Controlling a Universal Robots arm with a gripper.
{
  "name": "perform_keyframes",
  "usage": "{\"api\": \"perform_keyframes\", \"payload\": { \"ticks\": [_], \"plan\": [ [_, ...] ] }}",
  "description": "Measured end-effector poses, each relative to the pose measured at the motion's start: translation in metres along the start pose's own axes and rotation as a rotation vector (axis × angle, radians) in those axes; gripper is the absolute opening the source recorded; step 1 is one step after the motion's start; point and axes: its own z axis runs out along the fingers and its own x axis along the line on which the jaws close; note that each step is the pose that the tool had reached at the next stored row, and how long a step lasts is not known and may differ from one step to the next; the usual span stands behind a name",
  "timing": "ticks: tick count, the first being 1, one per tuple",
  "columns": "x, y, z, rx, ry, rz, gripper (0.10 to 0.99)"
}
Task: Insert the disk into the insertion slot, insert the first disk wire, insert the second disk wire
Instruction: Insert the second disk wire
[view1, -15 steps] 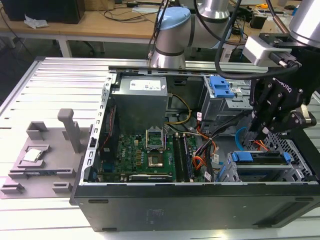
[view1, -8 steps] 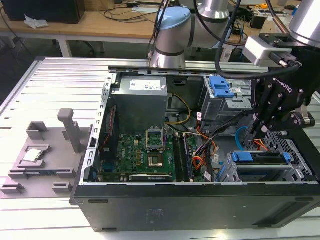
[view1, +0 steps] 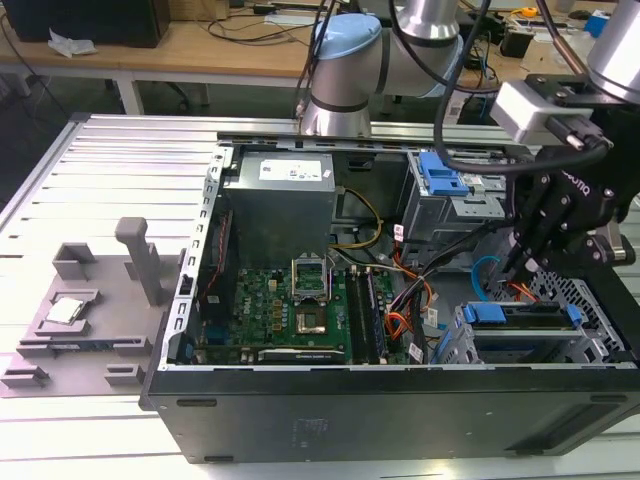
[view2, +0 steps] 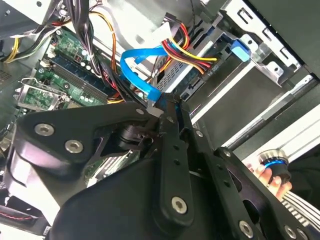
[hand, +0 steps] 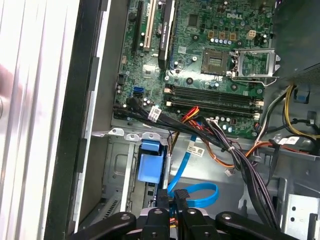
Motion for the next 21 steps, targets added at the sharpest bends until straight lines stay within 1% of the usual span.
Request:
{"api": "perform_keyframes", "payload": {
  "ticks": [3, 5, 6, 7, 8, 11, 15, 21],
  "plan": [
    [0.0053, 0.0005, 0.0016, 0.000, -0.0001, 0.005, 0.165],
    [0.0059, 0.0005, 0.0038, -0.001, 0.0013, 0.029, 0.165],
    [0.0061, -0.0004, 0.0052, -0.001, 0.0021, 0.038, 0.165],
    [0.0067, -0.0062, 0.0088, -0.002, 0.0040, 0.043, 0.165],
    [0.0077, -0.0076, 0.0118, -0.002, 0.0048, 0.049, 0.165],
    [0.0115, -0.0078, 0.0143, -0.002, 0.0045, 0.052, 0.165],
    [0.0123, -0.0106, 0.0179, -0.002, 0.0051, 0.054, 0.165],
    [0.0128, -0.0155, 0.0208, -0.002, 0.0056, 0.054, 0.165]
  ]
}}
